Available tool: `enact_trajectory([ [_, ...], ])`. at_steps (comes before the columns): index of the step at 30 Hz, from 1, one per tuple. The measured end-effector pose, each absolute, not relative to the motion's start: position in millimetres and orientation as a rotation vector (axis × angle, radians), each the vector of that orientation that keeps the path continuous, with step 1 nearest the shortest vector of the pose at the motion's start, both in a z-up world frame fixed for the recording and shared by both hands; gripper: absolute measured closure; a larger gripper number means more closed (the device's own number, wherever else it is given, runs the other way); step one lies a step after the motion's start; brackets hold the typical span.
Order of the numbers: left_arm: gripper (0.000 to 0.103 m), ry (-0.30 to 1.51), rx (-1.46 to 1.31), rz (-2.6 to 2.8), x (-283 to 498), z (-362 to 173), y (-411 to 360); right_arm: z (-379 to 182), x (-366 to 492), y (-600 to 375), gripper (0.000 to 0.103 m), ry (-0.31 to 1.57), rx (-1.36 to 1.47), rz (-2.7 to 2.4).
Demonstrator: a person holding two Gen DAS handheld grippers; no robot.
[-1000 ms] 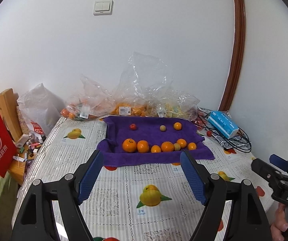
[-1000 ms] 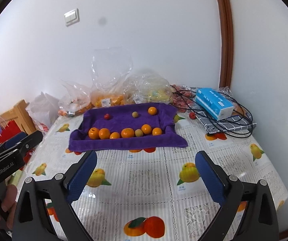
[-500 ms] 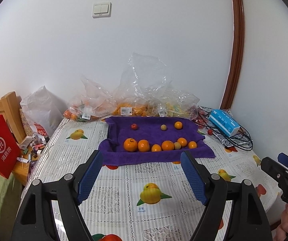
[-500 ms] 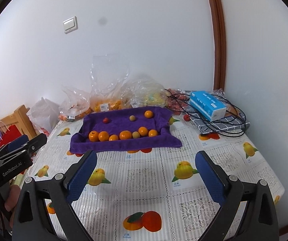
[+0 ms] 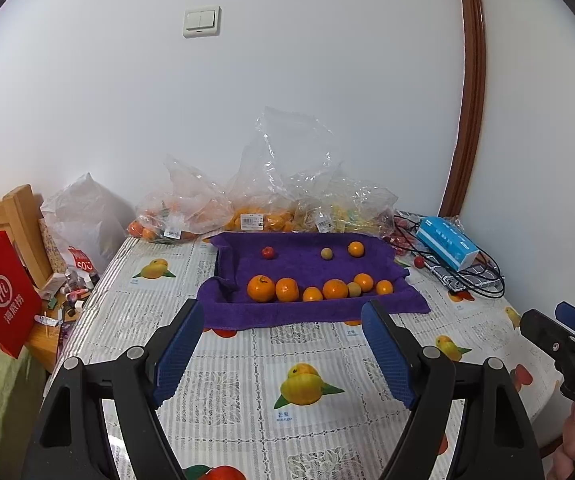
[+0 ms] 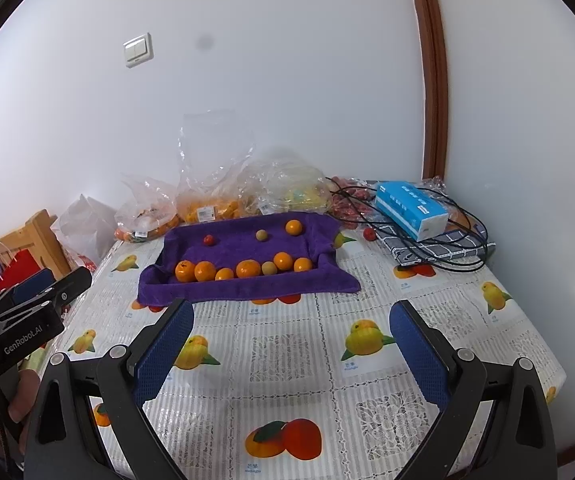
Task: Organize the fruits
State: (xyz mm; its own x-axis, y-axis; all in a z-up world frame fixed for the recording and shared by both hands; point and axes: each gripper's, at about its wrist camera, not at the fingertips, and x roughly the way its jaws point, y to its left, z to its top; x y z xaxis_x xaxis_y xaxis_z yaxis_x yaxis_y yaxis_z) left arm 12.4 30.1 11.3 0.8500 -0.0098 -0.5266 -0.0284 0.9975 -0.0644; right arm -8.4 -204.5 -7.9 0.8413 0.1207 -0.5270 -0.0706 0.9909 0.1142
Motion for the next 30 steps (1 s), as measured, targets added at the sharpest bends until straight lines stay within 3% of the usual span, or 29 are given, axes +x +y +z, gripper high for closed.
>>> enact_trajectory([
  [30, 0.023, 0.552, -0.067, 0.013, 11.4, 13.1, 31.3, -10.2, -9.2, -198.9, 0.005, 0.564, 0.086, 0.094],
])
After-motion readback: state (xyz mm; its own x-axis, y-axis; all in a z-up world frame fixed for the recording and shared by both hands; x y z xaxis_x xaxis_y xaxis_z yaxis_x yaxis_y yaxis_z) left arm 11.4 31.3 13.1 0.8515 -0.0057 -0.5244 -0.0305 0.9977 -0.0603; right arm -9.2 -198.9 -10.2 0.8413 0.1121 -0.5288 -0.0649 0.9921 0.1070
